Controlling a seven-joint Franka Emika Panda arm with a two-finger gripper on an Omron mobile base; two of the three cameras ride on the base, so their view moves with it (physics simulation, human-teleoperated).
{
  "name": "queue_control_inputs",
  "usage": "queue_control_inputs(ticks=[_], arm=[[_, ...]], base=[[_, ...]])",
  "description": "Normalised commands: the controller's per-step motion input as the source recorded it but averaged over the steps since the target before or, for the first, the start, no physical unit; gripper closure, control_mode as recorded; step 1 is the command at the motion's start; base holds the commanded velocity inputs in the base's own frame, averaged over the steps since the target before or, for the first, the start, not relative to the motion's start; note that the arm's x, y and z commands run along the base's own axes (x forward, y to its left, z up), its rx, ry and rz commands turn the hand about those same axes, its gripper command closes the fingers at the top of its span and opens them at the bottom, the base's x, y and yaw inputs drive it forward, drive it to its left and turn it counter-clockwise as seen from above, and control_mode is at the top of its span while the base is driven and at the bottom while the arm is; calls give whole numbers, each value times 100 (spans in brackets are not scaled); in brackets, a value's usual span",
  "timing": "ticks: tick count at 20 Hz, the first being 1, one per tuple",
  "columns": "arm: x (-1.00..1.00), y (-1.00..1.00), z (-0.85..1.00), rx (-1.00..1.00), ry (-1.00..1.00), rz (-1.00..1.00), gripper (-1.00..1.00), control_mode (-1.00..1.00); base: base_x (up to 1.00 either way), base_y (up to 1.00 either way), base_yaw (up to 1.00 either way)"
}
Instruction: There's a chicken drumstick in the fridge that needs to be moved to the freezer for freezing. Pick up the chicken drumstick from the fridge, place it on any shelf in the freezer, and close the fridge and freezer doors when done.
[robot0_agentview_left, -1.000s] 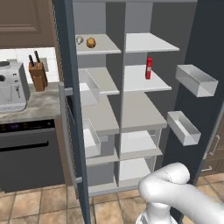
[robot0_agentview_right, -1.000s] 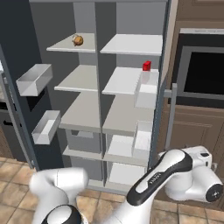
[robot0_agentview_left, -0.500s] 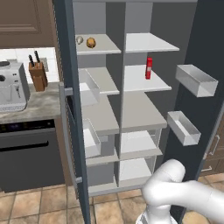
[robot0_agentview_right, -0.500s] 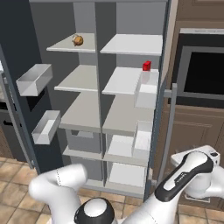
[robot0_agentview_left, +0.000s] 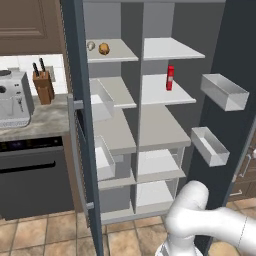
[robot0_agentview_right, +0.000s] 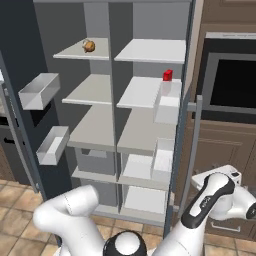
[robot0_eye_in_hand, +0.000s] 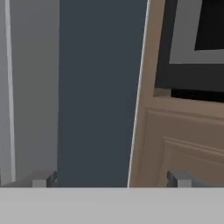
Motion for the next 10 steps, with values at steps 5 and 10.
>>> queue_control_inputs(ticks=[5,10], arm=[[65,3,-28,2,6,0,-100,-100],[16,59,-22,0,0,0,-100,-100]], base=[[0,0,0],[0,0,0]])
